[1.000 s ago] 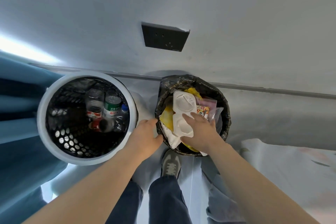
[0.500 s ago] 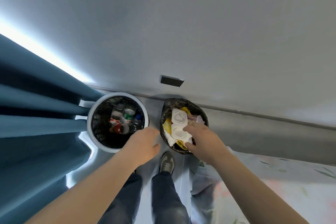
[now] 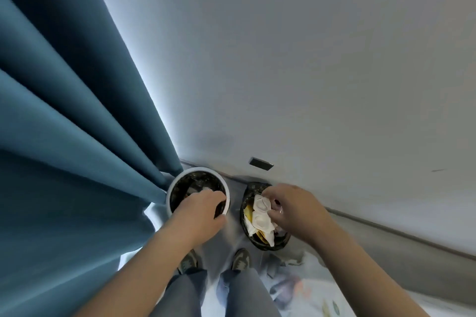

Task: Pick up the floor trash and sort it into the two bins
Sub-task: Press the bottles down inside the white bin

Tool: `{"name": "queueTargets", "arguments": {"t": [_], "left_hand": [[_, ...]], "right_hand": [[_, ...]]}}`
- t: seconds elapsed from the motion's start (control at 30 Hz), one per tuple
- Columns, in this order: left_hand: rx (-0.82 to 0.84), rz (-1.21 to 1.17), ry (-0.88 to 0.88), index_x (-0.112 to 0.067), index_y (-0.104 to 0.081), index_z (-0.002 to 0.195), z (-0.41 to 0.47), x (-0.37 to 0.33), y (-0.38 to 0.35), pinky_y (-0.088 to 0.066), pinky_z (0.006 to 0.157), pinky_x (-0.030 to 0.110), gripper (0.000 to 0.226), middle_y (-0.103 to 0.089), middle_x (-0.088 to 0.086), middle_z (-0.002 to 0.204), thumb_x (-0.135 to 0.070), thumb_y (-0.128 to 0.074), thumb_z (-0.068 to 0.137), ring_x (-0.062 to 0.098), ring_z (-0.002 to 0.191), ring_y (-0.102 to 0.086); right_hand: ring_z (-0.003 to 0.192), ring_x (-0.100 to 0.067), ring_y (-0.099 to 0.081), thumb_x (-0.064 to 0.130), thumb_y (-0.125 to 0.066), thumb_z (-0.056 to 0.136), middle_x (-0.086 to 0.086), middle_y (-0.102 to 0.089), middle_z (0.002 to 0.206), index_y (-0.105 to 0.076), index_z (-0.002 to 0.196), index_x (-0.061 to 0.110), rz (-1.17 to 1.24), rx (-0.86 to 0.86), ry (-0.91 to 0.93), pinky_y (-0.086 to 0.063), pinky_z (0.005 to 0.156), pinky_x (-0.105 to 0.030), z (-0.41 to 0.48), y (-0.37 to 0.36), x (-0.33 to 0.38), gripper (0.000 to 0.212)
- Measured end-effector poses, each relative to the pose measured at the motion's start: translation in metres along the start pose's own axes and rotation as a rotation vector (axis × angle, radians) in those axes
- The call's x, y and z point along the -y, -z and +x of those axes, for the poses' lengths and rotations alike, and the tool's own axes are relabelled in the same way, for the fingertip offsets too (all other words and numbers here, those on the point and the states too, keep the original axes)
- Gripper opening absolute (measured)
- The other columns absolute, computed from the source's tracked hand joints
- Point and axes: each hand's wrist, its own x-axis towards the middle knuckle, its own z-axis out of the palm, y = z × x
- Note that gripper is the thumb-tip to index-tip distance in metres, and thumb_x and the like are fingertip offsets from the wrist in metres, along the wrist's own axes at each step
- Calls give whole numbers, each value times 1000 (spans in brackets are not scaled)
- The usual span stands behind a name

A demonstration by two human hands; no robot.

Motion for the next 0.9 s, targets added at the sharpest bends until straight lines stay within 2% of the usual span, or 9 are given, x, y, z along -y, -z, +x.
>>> {"name": "queueTargets", "arguments": {"t": [0.13,0.3,0.43,0.57,0.7,0.8,0.9], "left_hand": [[-131,-34,58,-24,-55,117,-39,2,37,-47,87,30,28,-58,-3,115,-34,-51,90,19,104,-55],[-282,-109,154,-22,-55,124,-73,-3,69,-47,95,32,35,-56,-4,125,-33,-53,91,19,114,-55],[-404,-238,234,-29,-56,115,-88,-12,83,-49,93,33,27,-57,-7,115,-34,-54,89,16,108,-57],[-533,-345,369,-31,-51,124,-110,-22,83,-45,93,24,34,-52,-13,123,-37,-53,91,10,112,-53],[-646,-403,512,-28,-52,119,-138,-23,76,-43,95,26,31,-54,-11,122,-38,-52,90,11,111,-54],[-733,-427,638,-28,-49,129,-166,-20,62,-40,100,24,39,-52,-10,129,-39,-50,92,11,120,-50],[-820,-471,753,-30,-46,134,-199,-18,39,-36,97,19,42,-50,-11,132,-39,-49,93,10,120,-49]], "right_hand": [[109,-15,-57,24,-56,87,6,-62,115,-58,122,26,-49,0,83,-48,90,-32,-6,43,38,35],[107,-7,-55,28,-58,89,12,-61,118,-58,122,32,-43,-22,203,-45,92,-23,-5,83,76,34],[103,-3,-54,31,-61,89,16,-61,114,-59,120,35,4,-45,332,-44,88,-18,8,107,99,32],[100,-4,-55,27,-61,89,16,-61,114,-60,119,34,-61,11,496,-44,83,-15,22,124,118,31],[106,-5,-56,23,-58,89,15,-60,118,-59,122,32,-189,65,687,-43,88,-16,32,135,146,34],[106,-3,-56,25,-58,88,17,-61,117,-59,122,32,-245,90,829,-42,87,-14,28,128,176,34],[107,-3,-56,26,-60,87,16,-61,117,-60,121,31,-286,153,974,-44,91,-18,13,110,211,35]]}}
